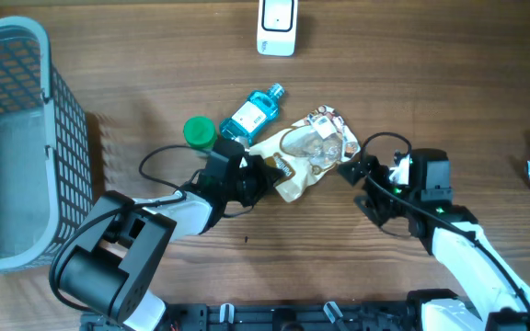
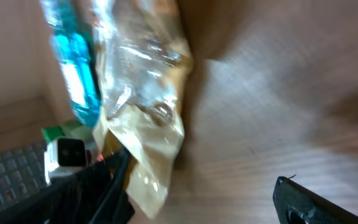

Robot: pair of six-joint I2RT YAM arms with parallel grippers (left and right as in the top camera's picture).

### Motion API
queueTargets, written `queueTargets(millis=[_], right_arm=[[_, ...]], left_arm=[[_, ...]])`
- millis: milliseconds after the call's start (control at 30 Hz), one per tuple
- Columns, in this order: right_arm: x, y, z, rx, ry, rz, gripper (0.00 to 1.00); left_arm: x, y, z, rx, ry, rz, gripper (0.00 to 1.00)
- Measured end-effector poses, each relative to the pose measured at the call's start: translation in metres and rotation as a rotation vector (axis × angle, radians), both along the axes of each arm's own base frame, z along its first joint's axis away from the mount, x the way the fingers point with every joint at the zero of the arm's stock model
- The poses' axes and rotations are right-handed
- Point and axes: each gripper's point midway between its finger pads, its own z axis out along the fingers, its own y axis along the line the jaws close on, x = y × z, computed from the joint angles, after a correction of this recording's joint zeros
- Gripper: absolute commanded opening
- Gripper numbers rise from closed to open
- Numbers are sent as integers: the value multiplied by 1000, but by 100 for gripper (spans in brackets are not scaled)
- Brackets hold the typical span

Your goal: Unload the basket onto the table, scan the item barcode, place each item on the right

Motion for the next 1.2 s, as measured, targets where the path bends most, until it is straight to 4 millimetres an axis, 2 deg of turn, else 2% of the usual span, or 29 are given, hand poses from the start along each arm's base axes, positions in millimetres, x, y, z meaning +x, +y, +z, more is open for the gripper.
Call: queueTargets(millis=[133, 300, 467, 600, 733, 833, 933, 1067, 1200], right_arm=[[20, 0, -3, -4, -62, -6, 100], [42, 3, -24, 16, -85, -2, 100], [75, 17, -26, 115, -183, 38, 89], [83, 28, -35, 186, -199, 61, 72], [84, 31, -38, 210, -203, 71, 70], [84, 33, -38, 212, -220, 84, 74], [84, 37, -31, 204, -306, 142, 99], [82, 45, -20, 197, -409, 222, 100], [81, 45, -24, 204, -356, 216, 97]], left_arm=[[-4, -4, 3, -23, 7, -26, 4], [-10, -3, -1, -23, 27, -37, 4], [-15, -2, -5, -27, 54, -38, 4], [-18, -4, -4, -43, 73, -41, 4], [-20, -5, -4, -55, 90, -41, 4], [-20, -5, -4, -60, 97, -40, 4], [-21, -5, -3, -66, 104, -39, 4], [-20, -9, 5, -115, 115, -42, 4], [-15, -23, 32, -235, 64, -73, 4]])
